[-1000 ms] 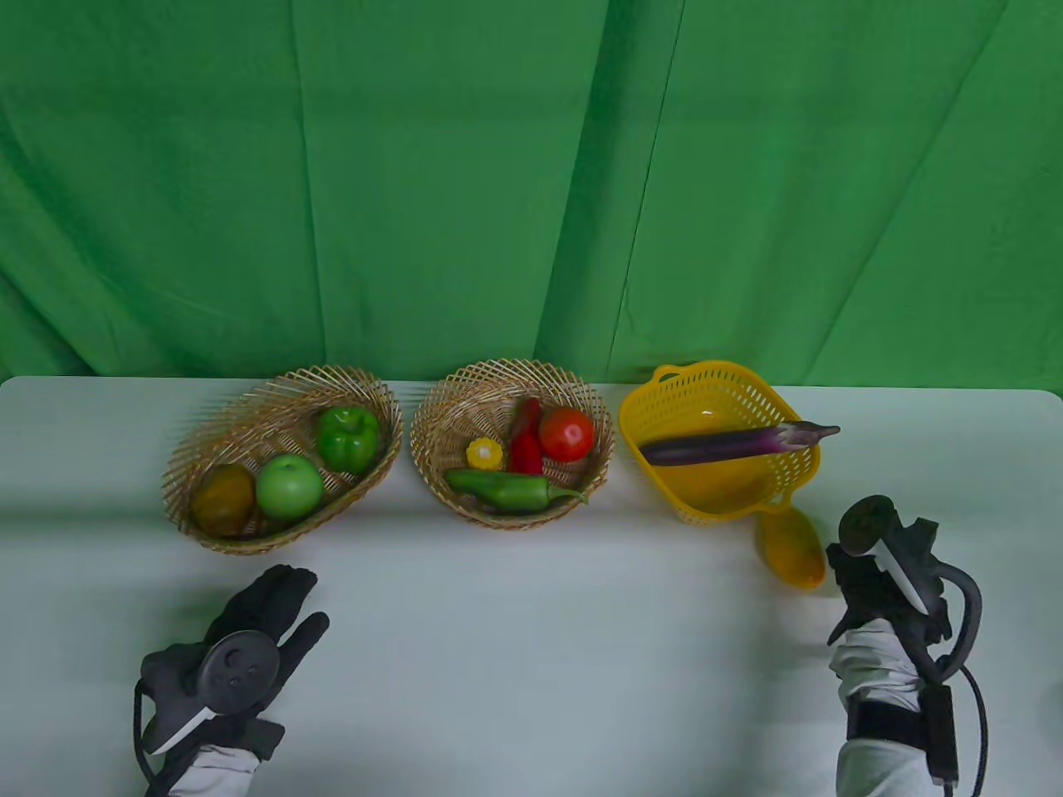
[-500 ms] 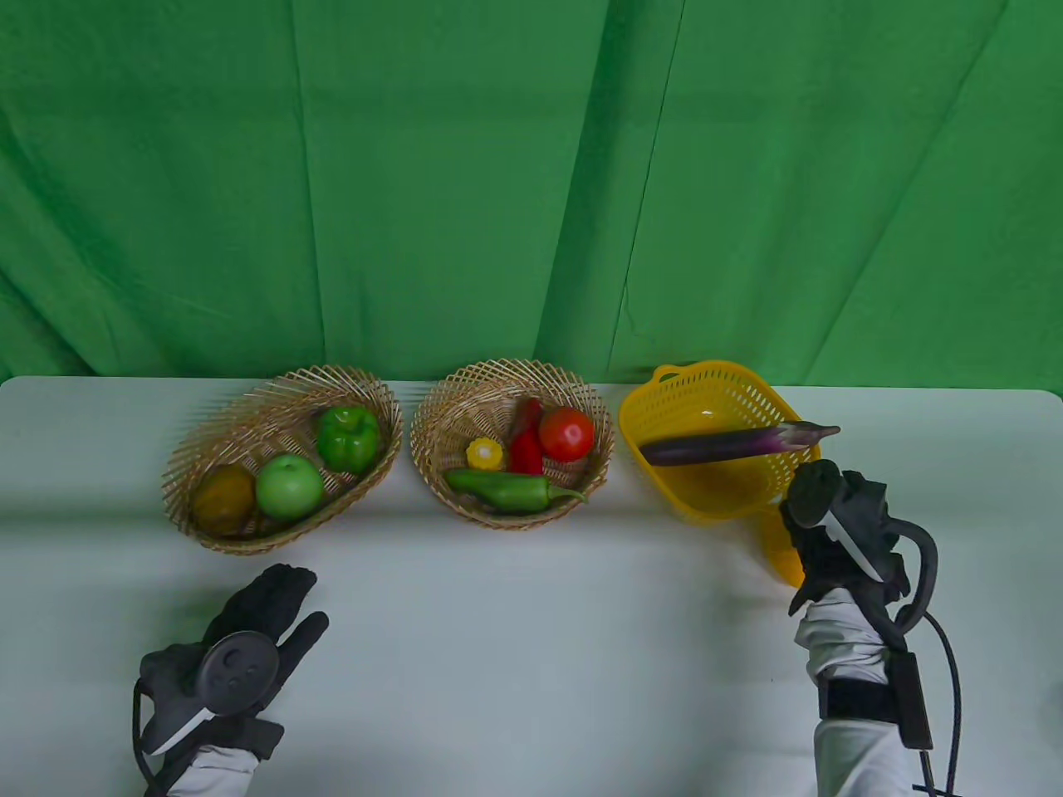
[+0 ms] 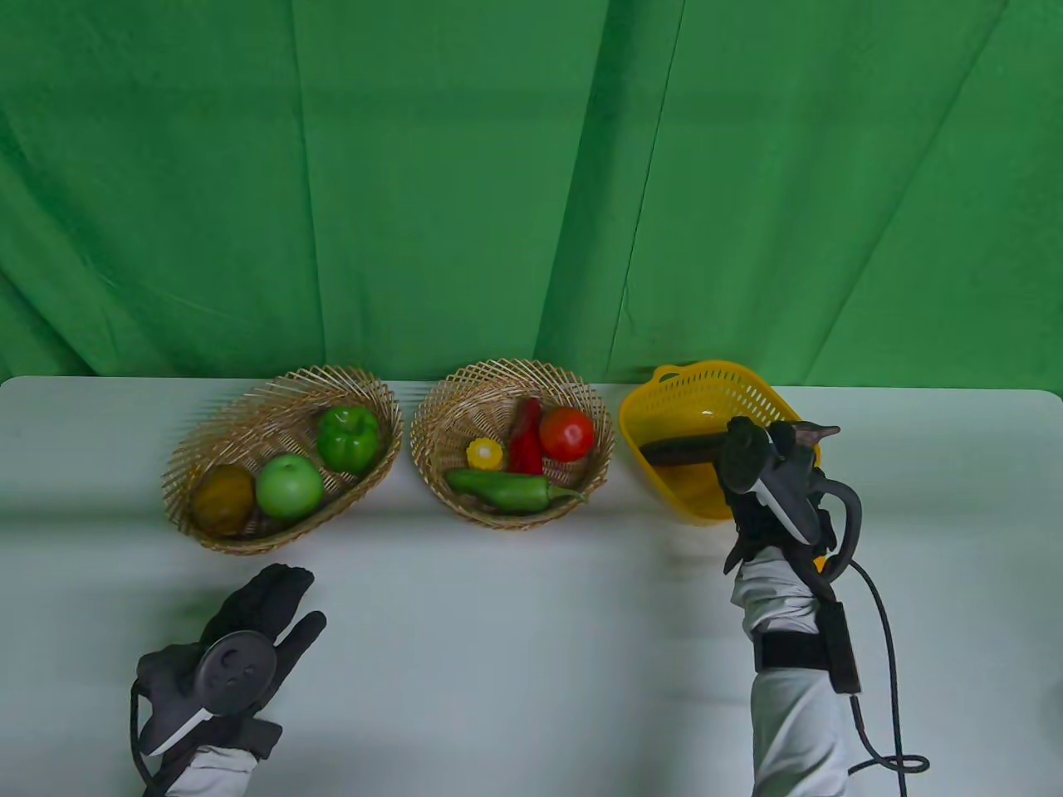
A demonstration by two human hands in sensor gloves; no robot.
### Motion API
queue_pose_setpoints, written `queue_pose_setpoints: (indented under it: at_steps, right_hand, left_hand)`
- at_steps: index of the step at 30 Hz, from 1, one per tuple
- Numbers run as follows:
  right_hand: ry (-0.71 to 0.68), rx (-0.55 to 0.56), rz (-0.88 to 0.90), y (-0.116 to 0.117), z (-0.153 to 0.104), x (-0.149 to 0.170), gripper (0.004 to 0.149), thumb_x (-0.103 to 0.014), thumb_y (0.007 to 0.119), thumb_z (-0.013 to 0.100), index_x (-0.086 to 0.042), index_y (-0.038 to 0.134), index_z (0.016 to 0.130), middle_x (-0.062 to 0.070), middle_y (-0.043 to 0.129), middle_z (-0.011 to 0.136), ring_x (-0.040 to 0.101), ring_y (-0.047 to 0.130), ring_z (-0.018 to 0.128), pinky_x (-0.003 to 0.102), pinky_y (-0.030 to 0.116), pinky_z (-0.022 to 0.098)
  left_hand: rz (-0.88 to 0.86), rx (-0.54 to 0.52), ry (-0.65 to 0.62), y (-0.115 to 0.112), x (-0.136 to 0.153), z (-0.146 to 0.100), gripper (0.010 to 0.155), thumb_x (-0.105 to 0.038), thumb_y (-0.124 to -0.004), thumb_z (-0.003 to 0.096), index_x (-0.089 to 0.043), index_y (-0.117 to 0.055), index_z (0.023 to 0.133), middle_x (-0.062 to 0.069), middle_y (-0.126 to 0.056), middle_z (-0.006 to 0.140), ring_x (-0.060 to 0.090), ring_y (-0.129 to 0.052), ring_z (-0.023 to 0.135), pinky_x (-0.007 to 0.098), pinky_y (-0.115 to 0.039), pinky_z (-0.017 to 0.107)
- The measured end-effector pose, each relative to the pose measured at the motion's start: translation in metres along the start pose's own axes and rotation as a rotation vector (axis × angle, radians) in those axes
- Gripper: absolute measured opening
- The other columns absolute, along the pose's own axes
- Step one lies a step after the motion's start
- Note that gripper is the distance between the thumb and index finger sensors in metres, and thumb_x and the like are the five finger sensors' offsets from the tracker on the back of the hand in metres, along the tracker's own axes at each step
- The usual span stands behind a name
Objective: Place 10 objects into 3 containers, with green background
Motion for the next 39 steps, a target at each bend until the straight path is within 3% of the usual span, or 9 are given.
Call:
queue_pose_setpoints:
  at_steps: [9,15,28,39]
  right_hand:
    - [-0.047,-0.041,-0.029,0.022,0.008,-0.028,0.059,-0.050,0.061,0.057,-0.038,0.046,0.112,0.016,0.043,0.123,0.050,0.056,0.104,0.063,0.052,0.077]
    - [-0.057,0.009,-0.013,0.026,0.005,-0.029,0.060,-0.052,0.060,0.057,-0.036,0.044,0.113,0.016,0.041,0.123,0.048,0.053,0.106,0.065,0.048,0.078]
    - [0.003,0.045,0.055,0.007,-0.011,0.026,0.063,-0.053,0.059,0.056,-0.033,0.043,0.114,0.018,0.043,0.123,0.049,0.053,0.106,0.066,0.049,0.077]
    - [0.125,0.029,0.221,0.019,-0.024,0.081,0.066,-0.054,0.059,0.057,-0.032,0.039,0.115,0.019,0.043,0.122,0.050,0.054,0.105,0.066,0.050,0.076]
  left_hand:
    - [0.000,0.004,0.004,0.000,0.001,0.000,0.062,-0.058,-0.062,0.0558,-0.028,-0.061,0.111,0.013,-0.075,0.111,0.037,-0.086,0.095,0.054,-0.075,0.063]
    - [0.000,0.005,0.011,0.001,0.003,0.000,0.062,-0.058,-0.062,0.0558,-0.028,-0.061,0.111,0.013,-0.075,0.111,0.037,-0.086,0.095,0.054,-0.076,0.063]
    - [0.003,0.013,0.004,0.000,0.001,0.000,0.062,-0.058,-0.062,0.0558,-0.028,-0.061,0.111,0.013,-0.075,0.111,0.037,-0.086,0.095,0.054,-0.076,0.063]
    - [0.003,0.013,0.000,0.000,0.000,0.001,0.062,-0.058,-0.062,0.0559,-0.028,-0.061,0.111,0.013,-0.075,0.111,0.037,-0.086,0.095,0.054,-0.076,0.063]
Point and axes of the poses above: the tracker on the back of each hand, its own x axis roughly to the little-finger side, its own z axis roughly from the wrist to the fingertips, y = z × x, the point moved 1 cm from there along z, roughly from the wrist to the fingertips
